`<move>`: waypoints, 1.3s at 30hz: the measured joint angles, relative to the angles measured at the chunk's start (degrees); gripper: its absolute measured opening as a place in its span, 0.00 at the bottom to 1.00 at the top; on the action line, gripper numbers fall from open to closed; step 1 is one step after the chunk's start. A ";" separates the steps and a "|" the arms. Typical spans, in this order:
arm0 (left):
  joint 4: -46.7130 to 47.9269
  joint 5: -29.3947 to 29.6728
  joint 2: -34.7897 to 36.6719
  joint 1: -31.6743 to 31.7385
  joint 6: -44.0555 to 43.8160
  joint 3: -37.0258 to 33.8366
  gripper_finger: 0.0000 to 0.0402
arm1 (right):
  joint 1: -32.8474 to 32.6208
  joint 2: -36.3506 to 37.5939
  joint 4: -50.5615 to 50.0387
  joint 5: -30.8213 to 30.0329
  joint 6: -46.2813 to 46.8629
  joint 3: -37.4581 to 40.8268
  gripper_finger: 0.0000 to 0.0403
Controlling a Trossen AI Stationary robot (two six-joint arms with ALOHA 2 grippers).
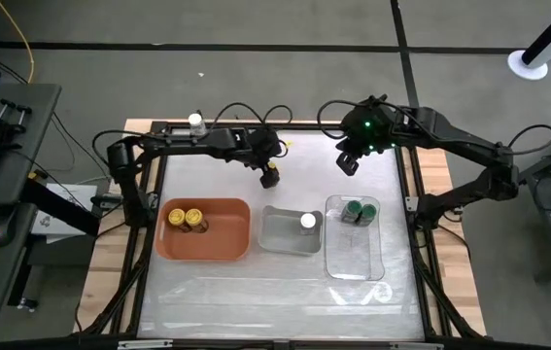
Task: Sort spices by type
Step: Put the yellow seasoning can into the orange bin
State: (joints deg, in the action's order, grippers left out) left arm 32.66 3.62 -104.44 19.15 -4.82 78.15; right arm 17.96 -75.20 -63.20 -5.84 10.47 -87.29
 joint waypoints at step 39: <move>29.64 -4.31 33.26 -15.09 7.25 0.00 0.46 | 0.00 -0.04 1.66 -0.03 -1.50 0.00 0.00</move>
State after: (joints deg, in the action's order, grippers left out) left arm 62.30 -0.69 -71.18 4.06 2.43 78.15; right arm 17.96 -75.24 -61.54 -5.87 8.97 -87.29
